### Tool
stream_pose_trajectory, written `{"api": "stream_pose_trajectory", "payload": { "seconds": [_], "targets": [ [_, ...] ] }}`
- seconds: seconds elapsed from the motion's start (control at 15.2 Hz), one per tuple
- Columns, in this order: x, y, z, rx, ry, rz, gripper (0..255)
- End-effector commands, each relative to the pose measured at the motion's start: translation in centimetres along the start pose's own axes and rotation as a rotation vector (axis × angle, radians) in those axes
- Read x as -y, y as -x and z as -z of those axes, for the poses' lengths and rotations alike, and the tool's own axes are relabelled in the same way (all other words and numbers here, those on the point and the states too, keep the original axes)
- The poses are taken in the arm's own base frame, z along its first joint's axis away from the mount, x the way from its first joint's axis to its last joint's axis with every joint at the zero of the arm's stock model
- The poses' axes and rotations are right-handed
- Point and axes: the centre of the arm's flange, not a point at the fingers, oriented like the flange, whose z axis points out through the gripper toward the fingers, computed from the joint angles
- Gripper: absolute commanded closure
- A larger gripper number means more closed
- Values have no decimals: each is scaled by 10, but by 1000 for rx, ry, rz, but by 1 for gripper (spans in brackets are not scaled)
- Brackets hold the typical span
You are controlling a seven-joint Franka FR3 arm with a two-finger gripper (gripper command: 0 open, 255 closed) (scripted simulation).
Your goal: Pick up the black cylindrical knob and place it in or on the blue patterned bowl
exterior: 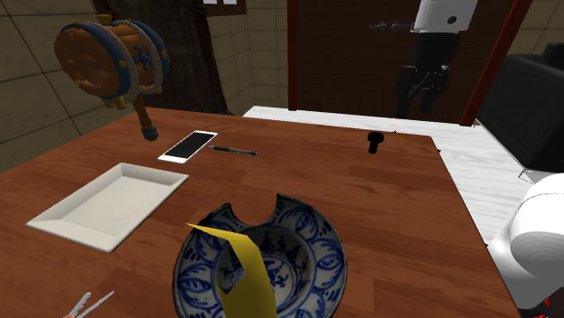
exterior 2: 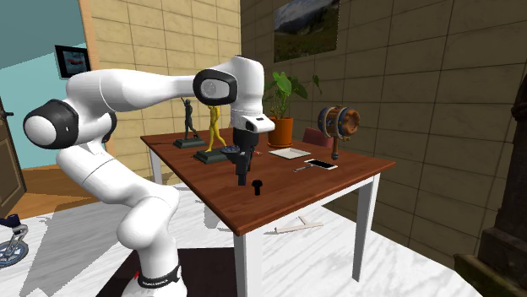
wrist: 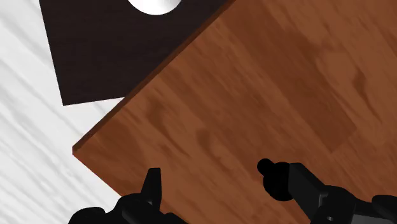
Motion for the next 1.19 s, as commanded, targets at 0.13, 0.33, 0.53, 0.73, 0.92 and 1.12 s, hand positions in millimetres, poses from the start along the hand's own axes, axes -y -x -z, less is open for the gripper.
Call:
{"api": "stream_pose_trajectory", "payload": {
  "seconds": [0.13,0.33,0.53,0.73,0.92,1.12],
  "targets": [
    [27,-8,-11,-21,37,13,0],
    [67,-21,-28,-52,93,33,0],
    [85,-27,-42,-66,119,43,0],
    [83,-28,-58,-66,119,43,0],
    [81,-30,-77,-66,119,43,0],
    [81,-30,-77,-66,119,43,0]
  ]
}}
